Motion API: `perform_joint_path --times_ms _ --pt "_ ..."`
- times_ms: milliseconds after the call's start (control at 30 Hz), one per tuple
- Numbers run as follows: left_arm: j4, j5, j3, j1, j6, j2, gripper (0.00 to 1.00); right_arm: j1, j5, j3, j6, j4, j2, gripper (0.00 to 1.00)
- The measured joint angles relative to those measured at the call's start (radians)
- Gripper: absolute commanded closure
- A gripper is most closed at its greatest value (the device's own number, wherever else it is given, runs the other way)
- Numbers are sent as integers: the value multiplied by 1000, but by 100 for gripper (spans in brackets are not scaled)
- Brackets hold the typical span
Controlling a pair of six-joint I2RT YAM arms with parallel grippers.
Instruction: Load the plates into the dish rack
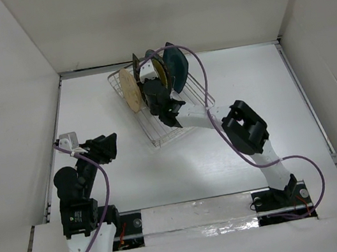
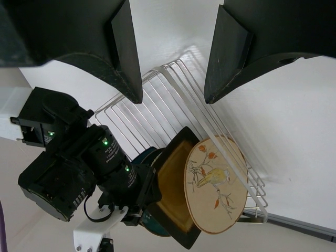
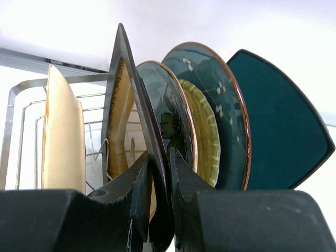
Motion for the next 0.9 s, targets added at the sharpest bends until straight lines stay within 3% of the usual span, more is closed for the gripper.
perform_joint_path --times_ms 267,400,567,633,833,900 --pt "0 -6 0 0 0 7 52 2 13 -18 18 57 16 100" --pt "0 -6 0 0 0 8 52 2 9 -55 36 97 16 82" --pt "0 -6 0 0 0 8 52 -4 2 -68 75 110 11 70" --pt "0 -6 0 0 0 8 51 -7 0 -68 101 114 11 56" --pt "0 -5 0 0 0 8 43 -8 -24 -78 144 107 -40 47" --pt "0 -2 0 0 1 8 41 -9 -41 -93 163 93 -82 38"
